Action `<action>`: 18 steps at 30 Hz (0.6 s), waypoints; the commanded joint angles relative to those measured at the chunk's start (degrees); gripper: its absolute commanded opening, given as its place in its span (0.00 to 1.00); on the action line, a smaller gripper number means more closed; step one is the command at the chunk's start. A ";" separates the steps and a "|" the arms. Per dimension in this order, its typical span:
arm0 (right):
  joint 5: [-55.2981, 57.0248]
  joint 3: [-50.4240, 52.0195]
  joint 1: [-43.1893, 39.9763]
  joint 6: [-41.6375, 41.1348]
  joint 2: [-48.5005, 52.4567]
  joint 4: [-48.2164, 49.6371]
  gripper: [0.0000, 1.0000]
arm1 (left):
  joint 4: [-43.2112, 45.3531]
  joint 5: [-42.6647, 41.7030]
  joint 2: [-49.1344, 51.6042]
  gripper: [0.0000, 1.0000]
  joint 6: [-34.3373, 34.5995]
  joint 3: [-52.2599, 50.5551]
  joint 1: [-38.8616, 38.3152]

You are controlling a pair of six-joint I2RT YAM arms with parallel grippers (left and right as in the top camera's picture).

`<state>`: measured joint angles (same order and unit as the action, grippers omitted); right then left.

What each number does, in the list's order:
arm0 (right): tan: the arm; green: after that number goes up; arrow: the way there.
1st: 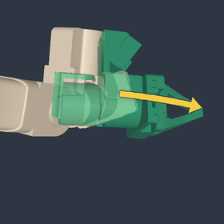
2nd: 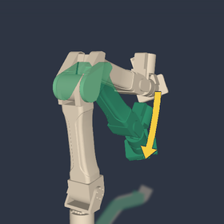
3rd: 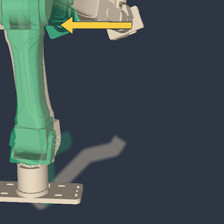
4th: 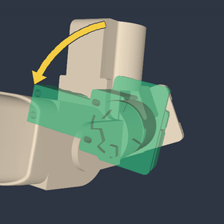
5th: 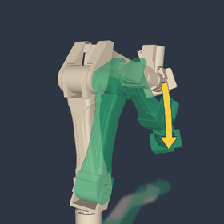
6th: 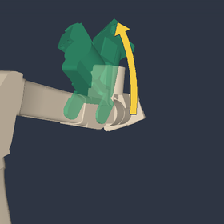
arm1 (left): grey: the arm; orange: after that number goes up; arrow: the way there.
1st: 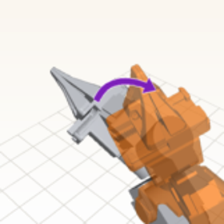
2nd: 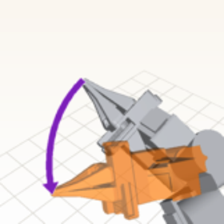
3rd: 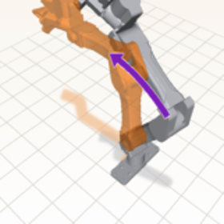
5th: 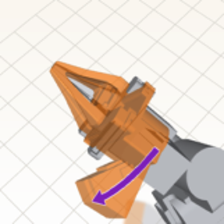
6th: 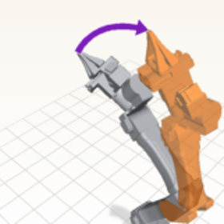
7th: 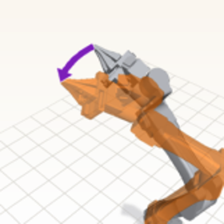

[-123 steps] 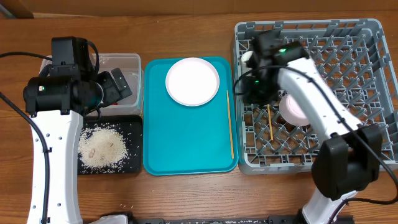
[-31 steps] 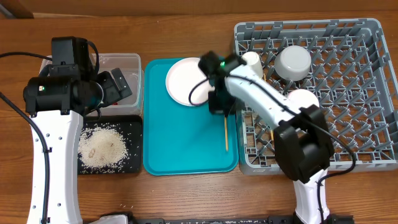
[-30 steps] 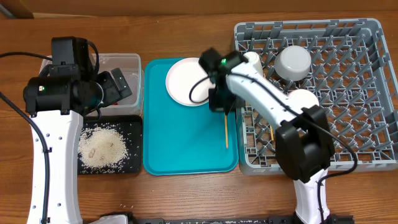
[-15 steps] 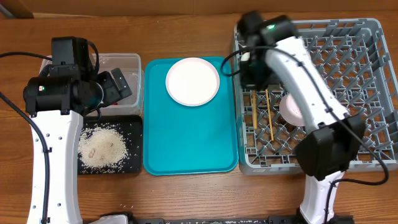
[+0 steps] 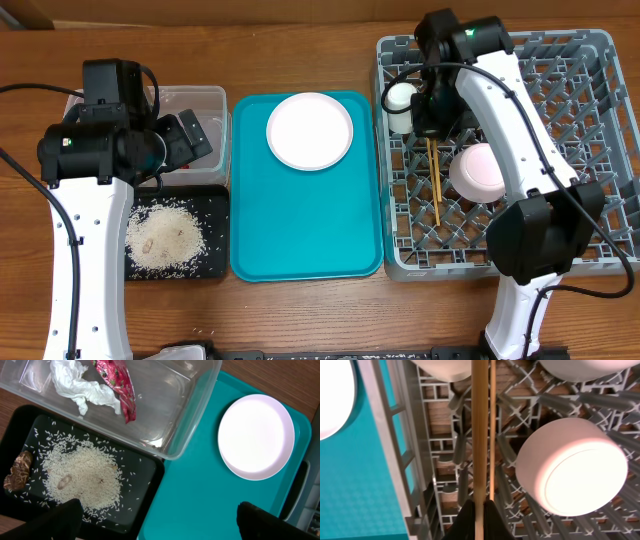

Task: Sort waste into correct bins and load items into the dishwasher
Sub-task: 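Carry the second chopstick into the rack and stand it upright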

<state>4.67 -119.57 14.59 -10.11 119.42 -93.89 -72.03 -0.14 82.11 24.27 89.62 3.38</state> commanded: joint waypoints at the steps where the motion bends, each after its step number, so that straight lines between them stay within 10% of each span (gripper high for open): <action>1: 1.29 -0.28 -0.85 1.66 -1.42 0.31 0.04 | 0.07 0.74 -0.09 1.00 0.17 0.50 0.24; 18: 1.27 0.81 -0.85 1.64 -0.68 0.72 0.33 | 0.07 0.76 -0.09 1.00 0.17 0.50 0.24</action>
<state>5.39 -118.91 13.91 -8.67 119.42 -93.49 -72.03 -0.14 82.11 24.27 89.62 3.40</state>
